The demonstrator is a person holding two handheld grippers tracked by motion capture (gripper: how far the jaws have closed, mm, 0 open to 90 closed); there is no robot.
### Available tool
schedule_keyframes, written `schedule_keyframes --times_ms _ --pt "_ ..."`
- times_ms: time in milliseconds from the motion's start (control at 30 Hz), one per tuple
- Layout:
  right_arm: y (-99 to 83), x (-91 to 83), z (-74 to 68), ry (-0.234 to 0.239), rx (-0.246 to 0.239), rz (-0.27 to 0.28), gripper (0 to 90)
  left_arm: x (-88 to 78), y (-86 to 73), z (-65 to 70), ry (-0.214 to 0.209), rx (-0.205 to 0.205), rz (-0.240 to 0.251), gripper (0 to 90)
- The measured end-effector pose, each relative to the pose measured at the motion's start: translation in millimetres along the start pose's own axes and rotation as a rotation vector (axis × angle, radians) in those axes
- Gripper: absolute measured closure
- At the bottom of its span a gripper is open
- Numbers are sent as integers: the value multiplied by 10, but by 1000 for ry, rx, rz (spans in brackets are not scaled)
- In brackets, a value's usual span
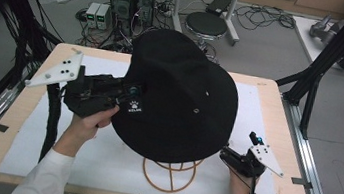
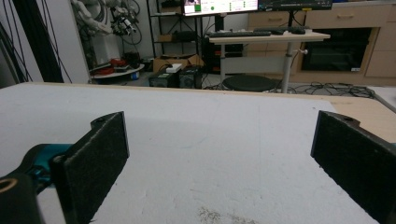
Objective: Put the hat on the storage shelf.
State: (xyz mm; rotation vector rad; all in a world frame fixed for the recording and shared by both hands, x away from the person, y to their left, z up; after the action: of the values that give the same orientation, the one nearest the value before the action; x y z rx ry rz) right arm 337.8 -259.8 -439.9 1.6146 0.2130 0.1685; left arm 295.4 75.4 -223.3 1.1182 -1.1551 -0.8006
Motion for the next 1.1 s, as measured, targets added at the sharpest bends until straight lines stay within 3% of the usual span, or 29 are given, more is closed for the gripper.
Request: schedule_keyframes --times_ms 100,200,333,467,767,1100 --pt "-2 -7 -8 2 9 -5 33 85 -81 27 -24 -9 -31 861" --pt "2 -8 0 1 3 -1 33 161 -183 33 -40 -26 -96 860" --pt "3 -9 -2 4 5 1 33 241 -342 68 -50 -2 -208 860" --pt "2 -9 2 3 6 1 33 305 -466 132 -73 1 -273 859" --pt "6 -16 11 1 9 2 33 292 -559 119 -73 -23 -313 859" --pt "4 -23 36 -12 25 -1 33 248 -607 128 -87 -44 -319 859"
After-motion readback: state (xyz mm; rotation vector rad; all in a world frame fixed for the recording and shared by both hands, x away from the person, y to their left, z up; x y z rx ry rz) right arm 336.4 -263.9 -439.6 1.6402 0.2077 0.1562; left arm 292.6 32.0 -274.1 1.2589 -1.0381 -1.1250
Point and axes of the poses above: each handheld gripper's, and its own axes: x roughly forward along the jaws, y roughly out of its top, z roughly to its right, the point moved 7 cm from there along x, roughly forward along the jaws, and after that the axes turned 5 degrees about z, right-handed, at the moved point
